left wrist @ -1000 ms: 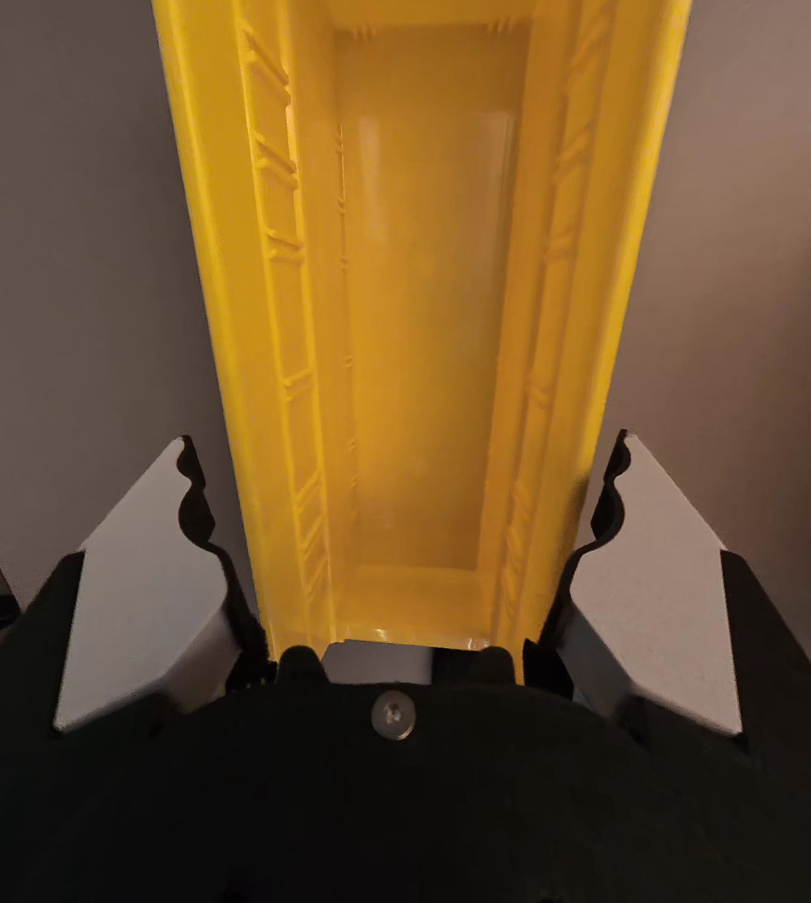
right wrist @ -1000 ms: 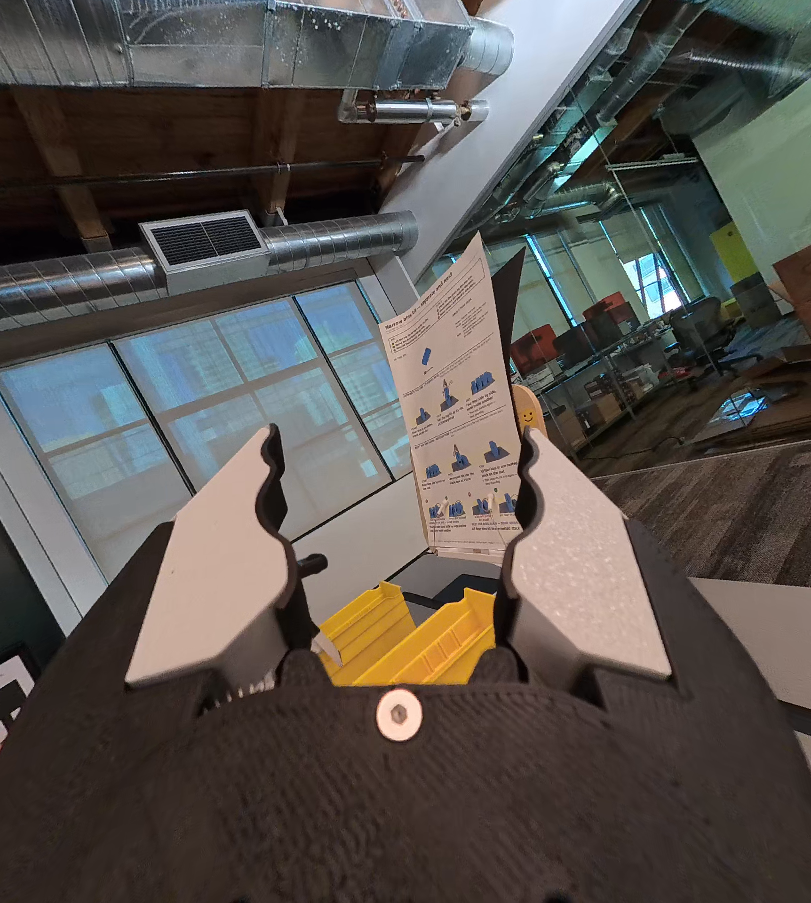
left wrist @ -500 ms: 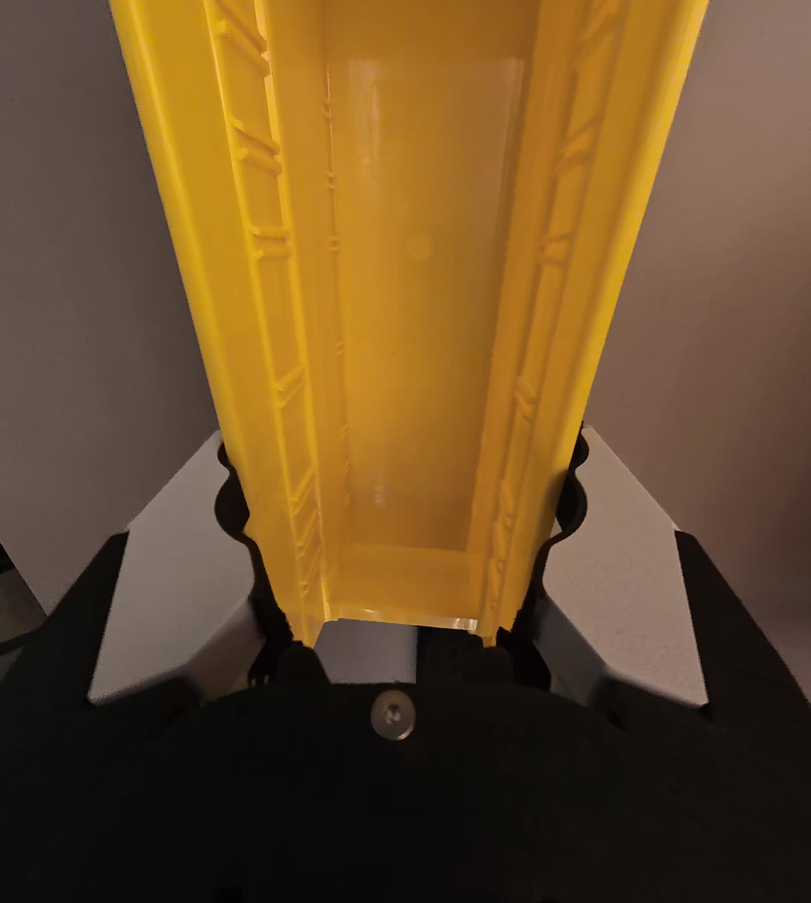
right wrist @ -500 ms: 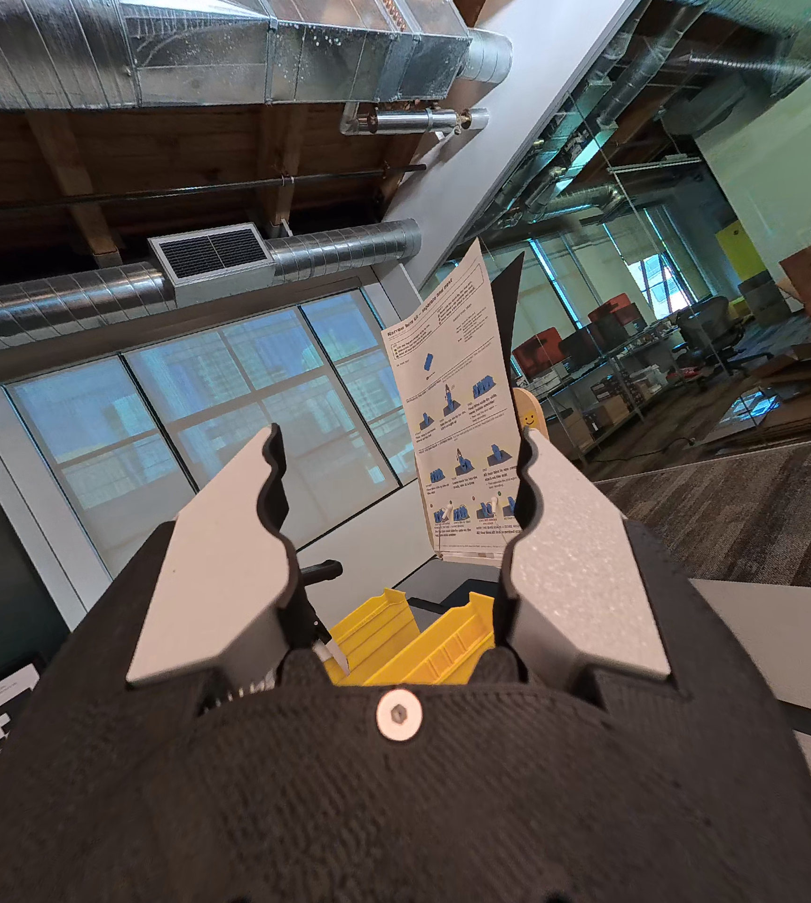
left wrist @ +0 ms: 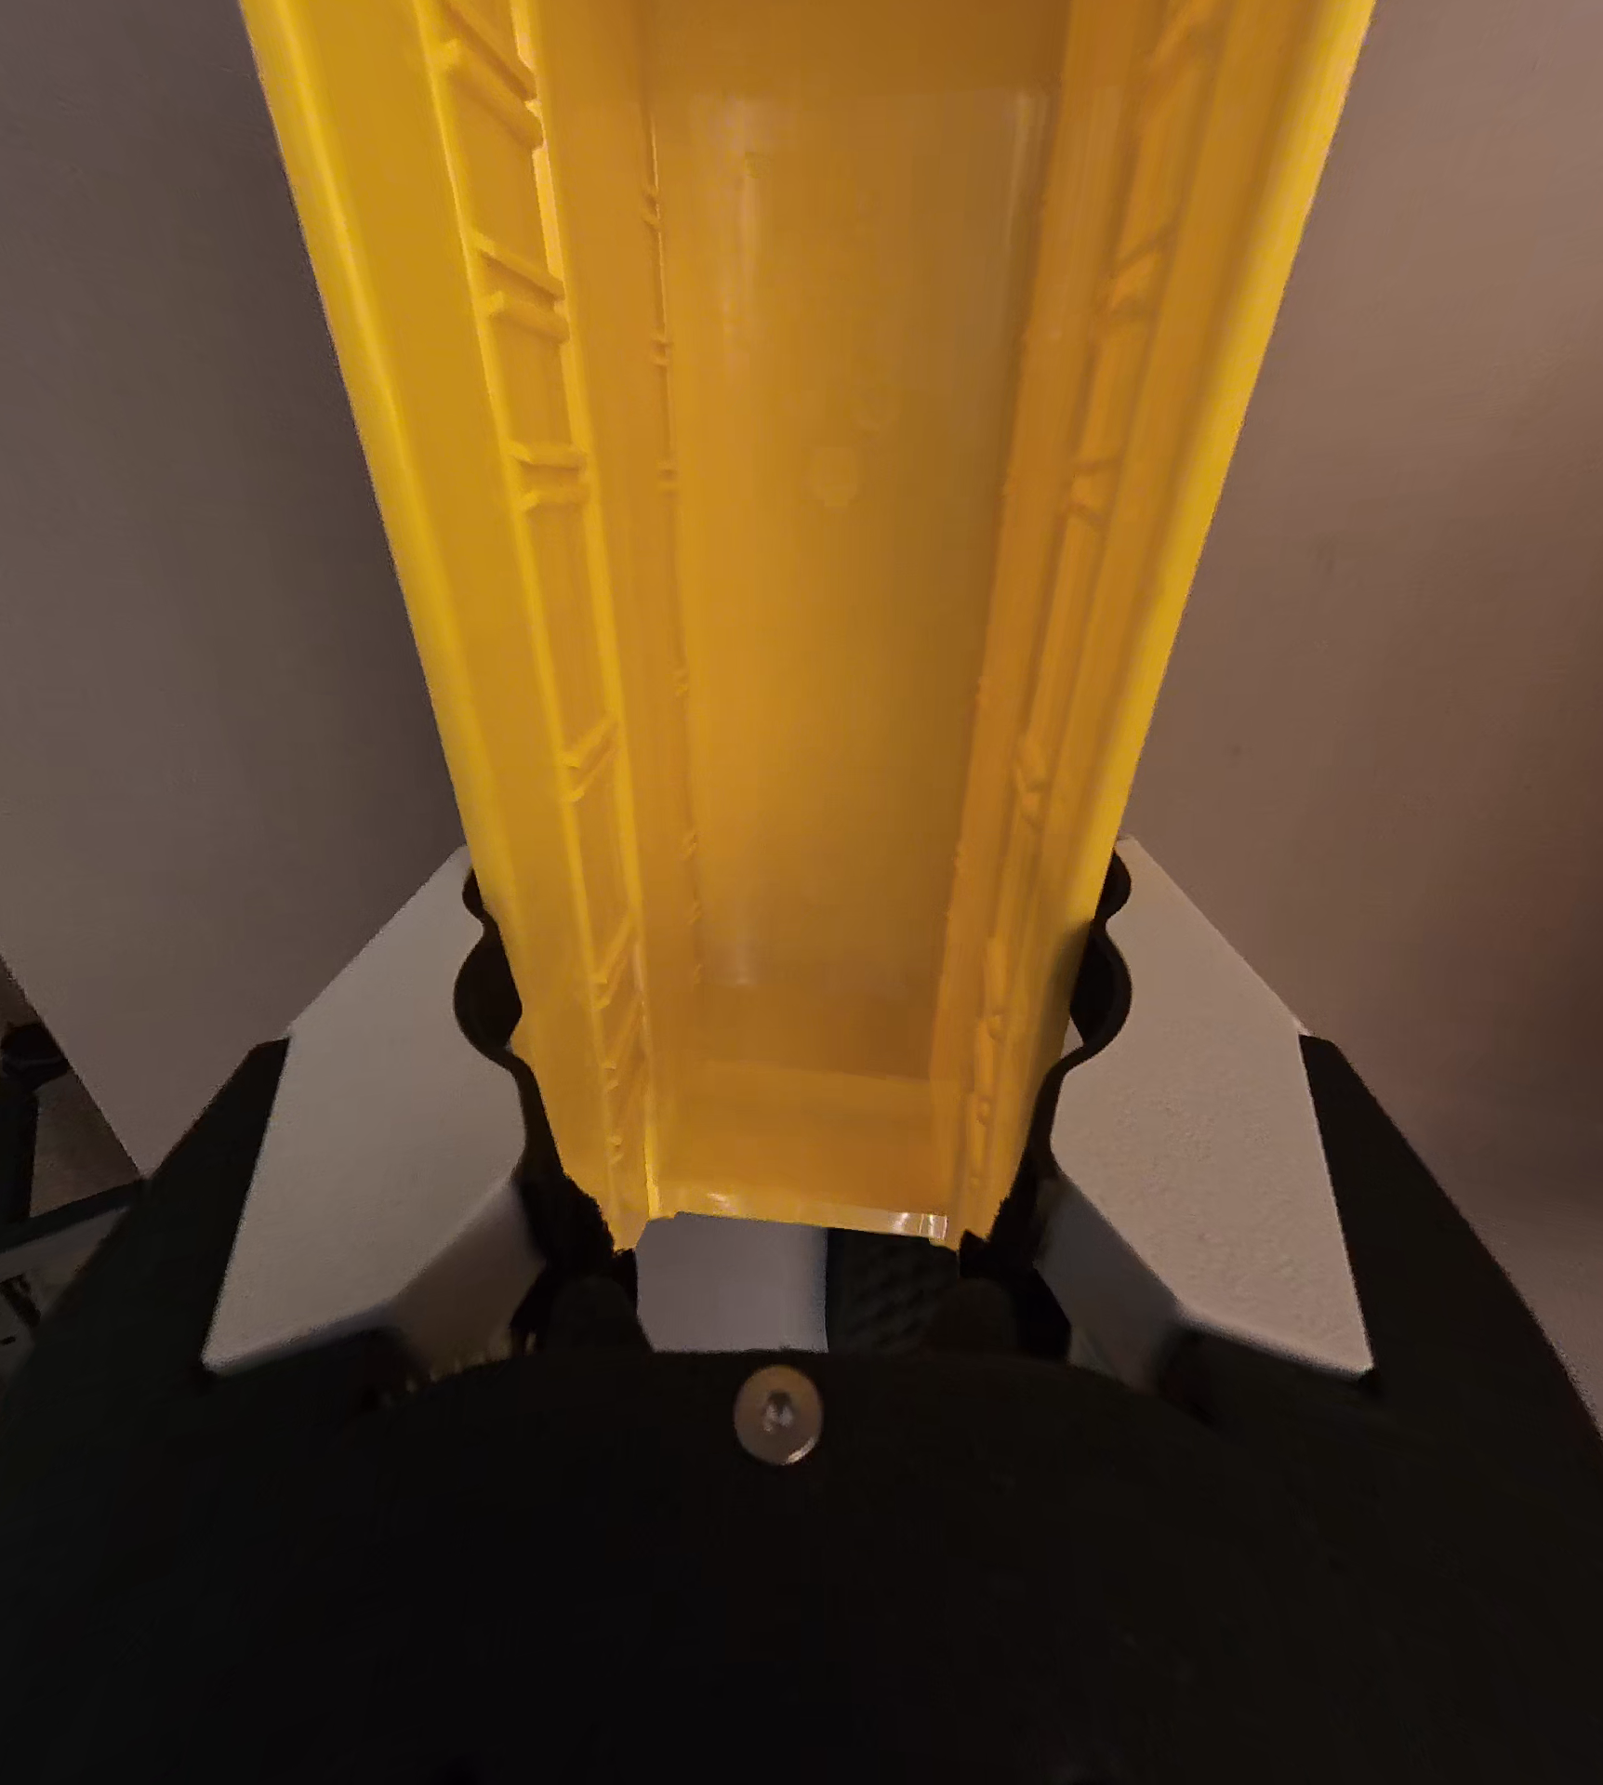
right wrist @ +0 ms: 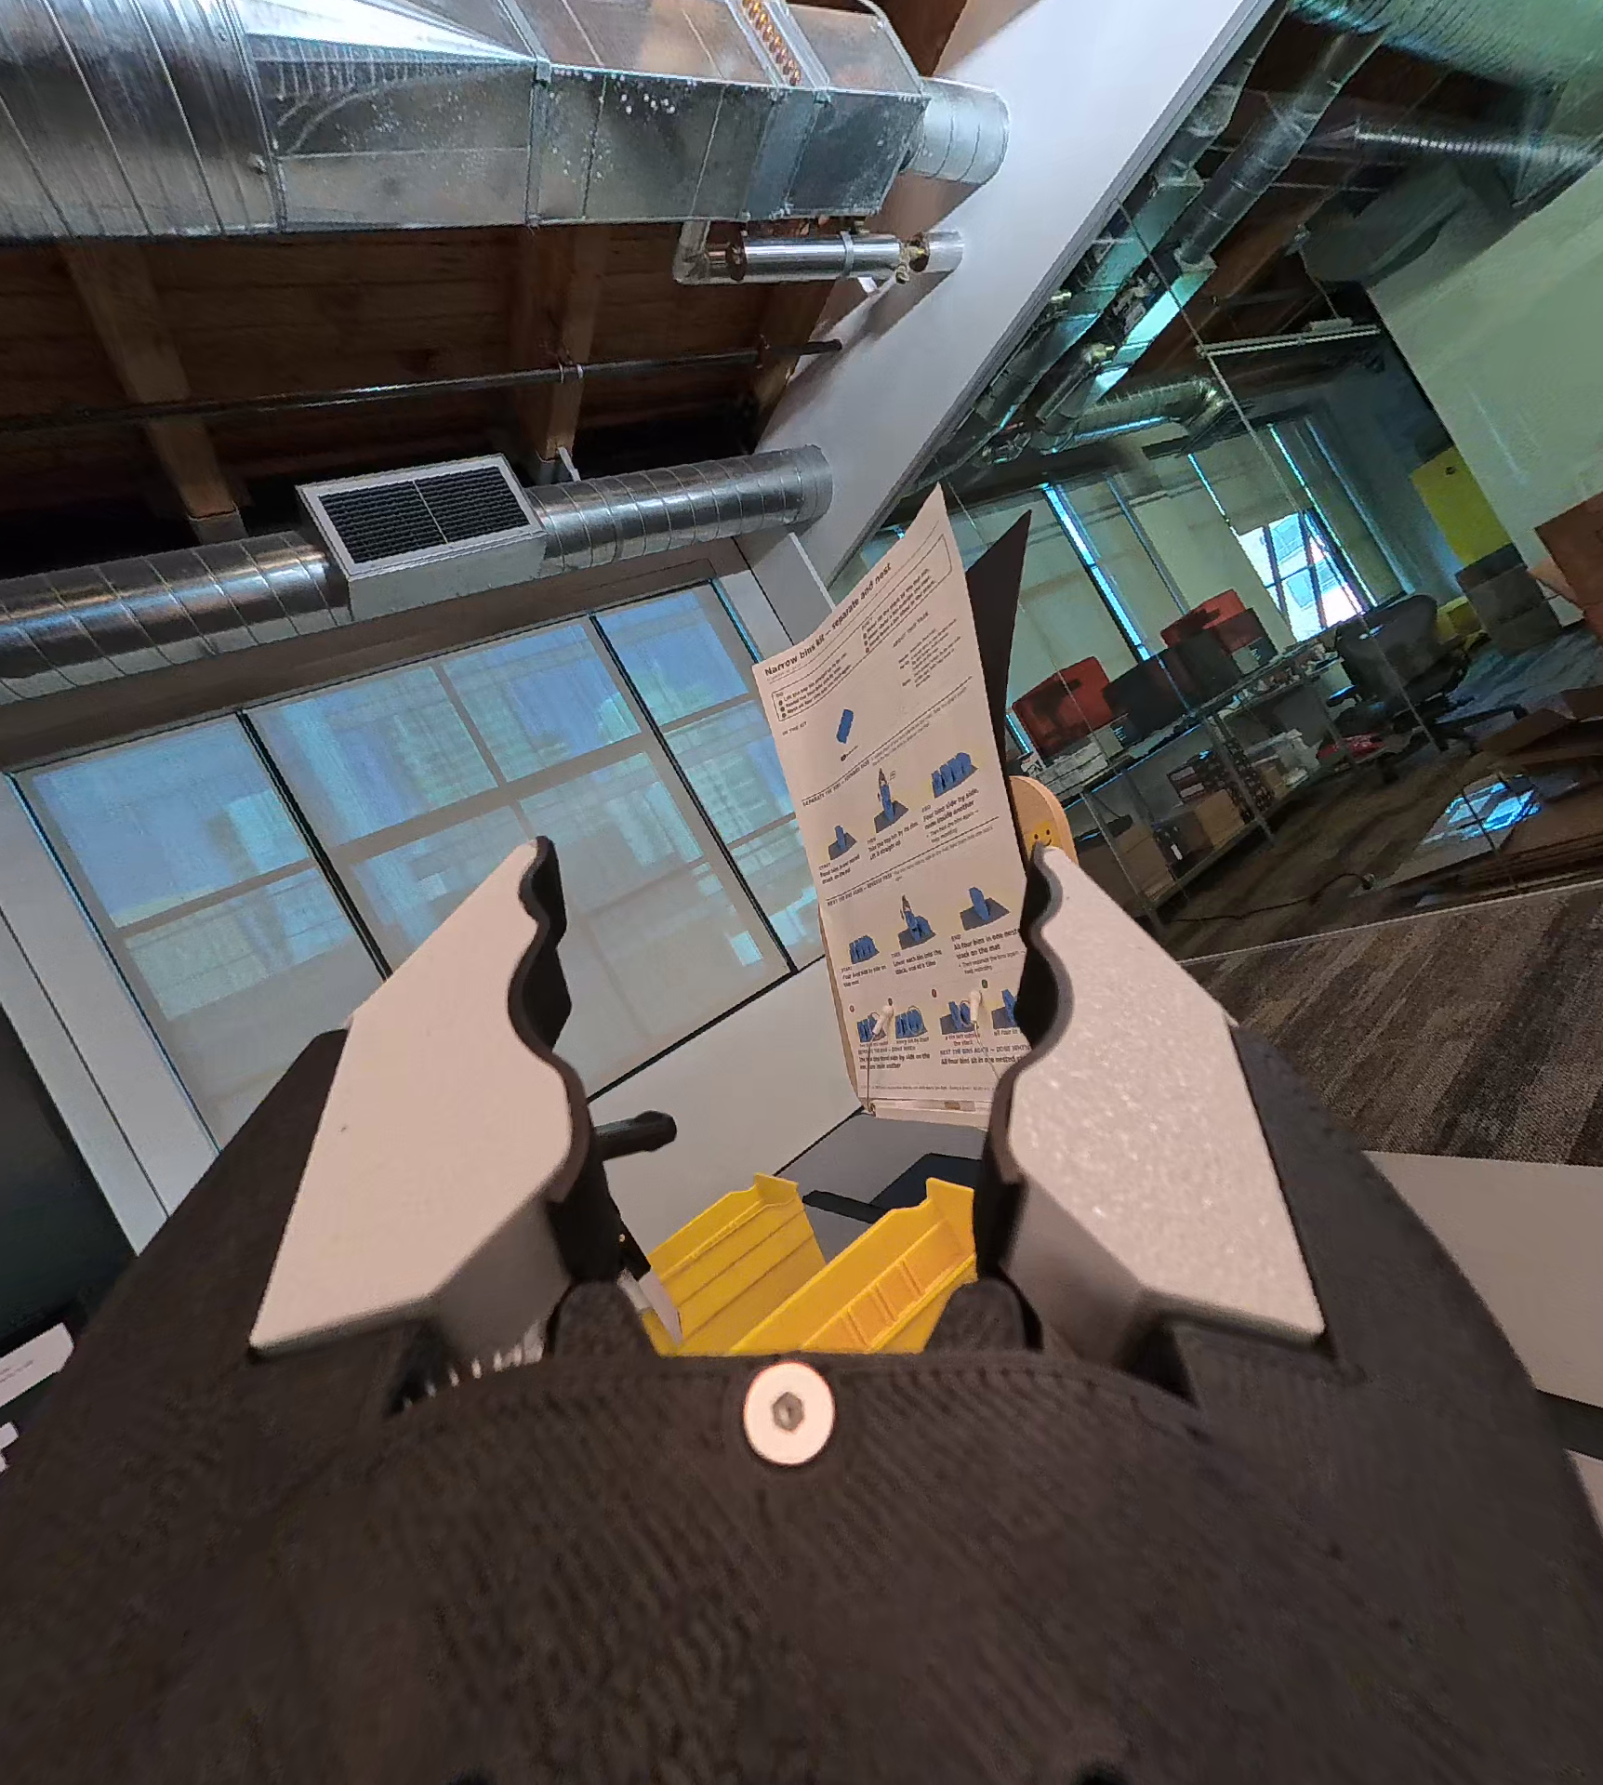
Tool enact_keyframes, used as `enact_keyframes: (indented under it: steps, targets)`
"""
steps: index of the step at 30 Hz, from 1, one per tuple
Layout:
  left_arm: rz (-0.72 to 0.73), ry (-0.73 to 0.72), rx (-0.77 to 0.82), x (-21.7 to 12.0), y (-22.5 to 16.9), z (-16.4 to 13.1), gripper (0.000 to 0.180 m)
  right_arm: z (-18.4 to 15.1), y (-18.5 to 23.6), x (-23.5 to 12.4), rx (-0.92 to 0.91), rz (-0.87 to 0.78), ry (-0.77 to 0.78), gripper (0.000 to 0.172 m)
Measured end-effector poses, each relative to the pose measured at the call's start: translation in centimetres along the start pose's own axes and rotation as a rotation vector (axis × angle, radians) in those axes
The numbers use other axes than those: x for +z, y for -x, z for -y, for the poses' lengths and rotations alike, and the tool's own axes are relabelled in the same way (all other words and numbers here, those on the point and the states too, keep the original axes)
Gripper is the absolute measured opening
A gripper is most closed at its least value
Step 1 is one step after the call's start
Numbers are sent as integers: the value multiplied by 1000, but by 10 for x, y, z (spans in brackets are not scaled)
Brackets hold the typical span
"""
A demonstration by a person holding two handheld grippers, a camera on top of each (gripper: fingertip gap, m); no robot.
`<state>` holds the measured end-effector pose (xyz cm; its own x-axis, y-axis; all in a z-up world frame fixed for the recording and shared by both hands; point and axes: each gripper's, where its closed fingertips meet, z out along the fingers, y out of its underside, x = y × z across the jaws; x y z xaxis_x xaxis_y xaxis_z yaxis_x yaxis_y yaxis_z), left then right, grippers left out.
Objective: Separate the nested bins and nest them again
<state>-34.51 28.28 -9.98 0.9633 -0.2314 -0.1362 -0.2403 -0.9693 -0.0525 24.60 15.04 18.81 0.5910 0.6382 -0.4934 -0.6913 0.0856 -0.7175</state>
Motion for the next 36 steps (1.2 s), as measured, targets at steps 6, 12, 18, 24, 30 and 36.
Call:
enact_keyframes:
  steps: [6, 12, 18, 24, 30, 36]
  targets:
    - [-5, -14, 1, -20, -3, 2, 116, 1, -2, -1, 11, 0, -6, 95]
    - [5, 12, 16, -31, -8, -3, 115, 7, -2, -5, 14, 4, -24, 94]
    - [1, 38, 40, -49, -16, -8, 115, 7, -1, -5, 19, 10, -24, 94]
    - [24, 36, 76, -73, -27, -10, 115, 9, -2, -7, 24, 12, -32, 95]
    - [57, 18, 86, -114, -61, -21, 115, 10, -4, -8, 32, 13, -37, 94]
    - [60, -23, 151, -157, -106, -31, 114, 10, -2, -8, 37, 22, -36, 95]
